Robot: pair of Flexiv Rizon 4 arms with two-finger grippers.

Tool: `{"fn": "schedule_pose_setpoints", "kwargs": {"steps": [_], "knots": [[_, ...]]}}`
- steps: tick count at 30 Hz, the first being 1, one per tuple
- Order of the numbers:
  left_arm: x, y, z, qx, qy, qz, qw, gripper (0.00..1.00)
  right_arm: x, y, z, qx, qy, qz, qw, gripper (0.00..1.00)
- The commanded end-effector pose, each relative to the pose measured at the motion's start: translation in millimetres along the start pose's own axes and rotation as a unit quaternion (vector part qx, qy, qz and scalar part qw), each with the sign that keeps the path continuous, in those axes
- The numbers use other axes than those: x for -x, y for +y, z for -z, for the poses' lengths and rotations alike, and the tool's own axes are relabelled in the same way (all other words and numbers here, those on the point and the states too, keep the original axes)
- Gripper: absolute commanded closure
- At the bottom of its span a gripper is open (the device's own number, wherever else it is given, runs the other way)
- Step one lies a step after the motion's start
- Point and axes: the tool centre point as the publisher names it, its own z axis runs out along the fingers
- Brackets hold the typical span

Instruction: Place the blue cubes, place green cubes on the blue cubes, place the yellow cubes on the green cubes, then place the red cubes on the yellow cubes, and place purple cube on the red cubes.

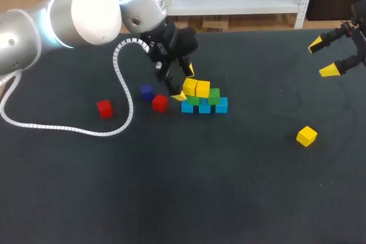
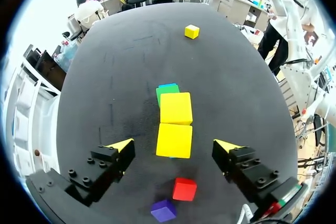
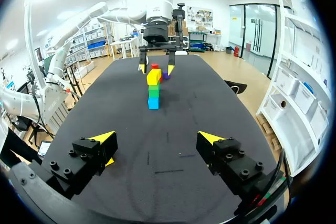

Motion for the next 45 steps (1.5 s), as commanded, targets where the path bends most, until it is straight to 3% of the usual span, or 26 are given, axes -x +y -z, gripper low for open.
{"fn": "schedule_pose_setpoints", "kwargs": {"steps": [1,5,8,10,11,21,34,45], "knots": [[-8.7,-2.8,7.3,-0.001,0.008,0.002,1.000,0.04,0.0,-0.4,-0.4,0.000,0.000,0.000,1.000,0.00],[-23.7,-4.0,19.3,0.009,0.020,0.006,1.000,0.53,0.0,-0.4,-0.4,0.000,0.000,0.000,1.000,0.00],[-36.2,-1.1,25.6,0.015,0.031,0.011,0.999,0.65,0.0,-0.4,-0.4,0.000,0.000,0.000,1.000,0.00],[-41.7,2.4,29.4,0.017,0.039,0.014,0.999,0.93,0.0,-0.4,-0.4,0.000,0.000,0.000,1.000,0.00],[-43.2,3.7,30.7,0.022,0.040,0.014,0.999,1.00,0.0,-0.4,-0.4,0.000,0.000,0.000,1.000,0.00],[-36.1,9.1,21.6,0.018,0.032,0.003,0.999,1.00,0.0,-0.4,-0.4,0.000,0.000,0.000,1.000,0.00],[-34.5,2.8,16.0,0.008,0.026,0.008,1.000,1.00,0.0,-0.4,-0.4,0.000,0.000,0.000,1.000,0.00],[-16.9,0.8,8.9,-0.002,0.015,-0.011,1.000,1.00,0.0,-0.4,-0.4,0.000,0.000,0.000,1.000,0.00]]}}
